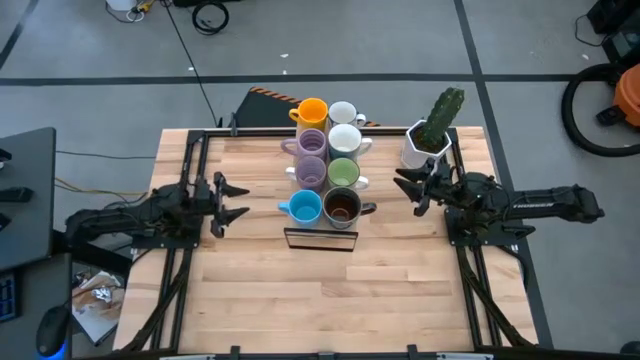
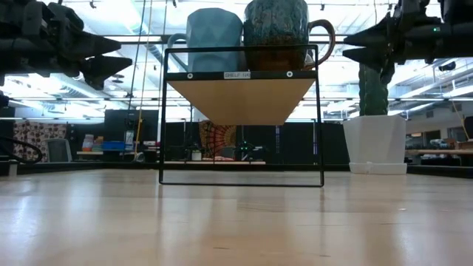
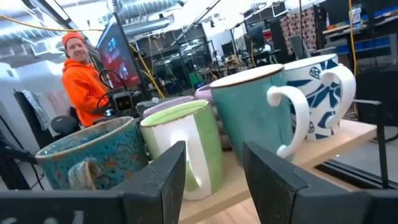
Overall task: Place coffee mugs
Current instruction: Return to Home Position
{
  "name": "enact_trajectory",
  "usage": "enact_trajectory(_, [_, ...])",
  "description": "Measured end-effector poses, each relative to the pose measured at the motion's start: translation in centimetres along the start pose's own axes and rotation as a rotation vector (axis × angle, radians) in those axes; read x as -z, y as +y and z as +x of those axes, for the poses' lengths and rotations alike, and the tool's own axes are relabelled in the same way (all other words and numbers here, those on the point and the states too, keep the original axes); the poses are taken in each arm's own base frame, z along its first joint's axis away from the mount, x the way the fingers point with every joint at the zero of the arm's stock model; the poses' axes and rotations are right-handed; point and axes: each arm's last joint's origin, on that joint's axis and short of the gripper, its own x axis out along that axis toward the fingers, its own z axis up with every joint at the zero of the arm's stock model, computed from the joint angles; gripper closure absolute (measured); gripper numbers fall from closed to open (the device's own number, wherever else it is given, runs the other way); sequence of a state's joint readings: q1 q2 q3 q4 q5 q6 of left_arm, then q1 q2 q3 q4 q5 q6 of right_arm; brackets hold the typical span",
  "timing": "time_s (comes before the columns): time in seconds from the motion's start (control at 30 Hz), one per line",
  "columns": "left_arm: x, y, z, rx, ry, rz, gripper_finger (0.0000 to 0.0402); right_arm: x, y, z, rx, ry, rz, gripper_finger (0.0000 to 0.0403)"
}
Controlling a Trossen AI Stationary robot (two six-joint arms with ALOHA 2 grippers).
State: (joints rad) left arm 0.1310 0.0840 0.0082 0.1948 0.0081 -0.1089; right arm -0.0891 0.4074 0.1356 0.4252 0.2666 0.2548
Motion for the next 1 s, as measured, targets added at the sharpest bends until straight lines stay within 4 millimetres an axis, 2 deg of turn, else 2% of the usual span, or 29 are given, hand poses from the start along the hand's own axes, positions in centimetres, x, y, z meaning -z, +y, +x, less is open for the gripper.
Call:
enact_trajectory(0.17, [0.2,0.2,-0.5,-0.052,0.012,0.022,0.0163,0.7,-0.5,-0.2,0.012,0.0,0.011,0.024])
enact_trajectory(0.3, [0.6,0.3,-0.4,-0.071,0.053,-0.033,0.0175,1.7,-0.8,-0.5,0.016,-0.013,0.043,0.024])
enact_trajectory(0.47, [0.6,0.3,-0.4,-0.072,0.047,-0.079,0.0177,2.6,-1.2,-0.7,0.05,-0.005,0.105,0.024])
enact_trajectory(0.6, [0.6,0.3,-0.4,-0.072,0.046,-0.081,0.0177,3.3,-1.3,-0.8,0.013,0.032,0.095,0.024])
enact_trajectory(1.0, [0.6,0.3,-0.4,-0.072,0.046,-0.081,0.0177,3.3,-1.2,-0.8,-0.002,0.042,0.09,0.024])
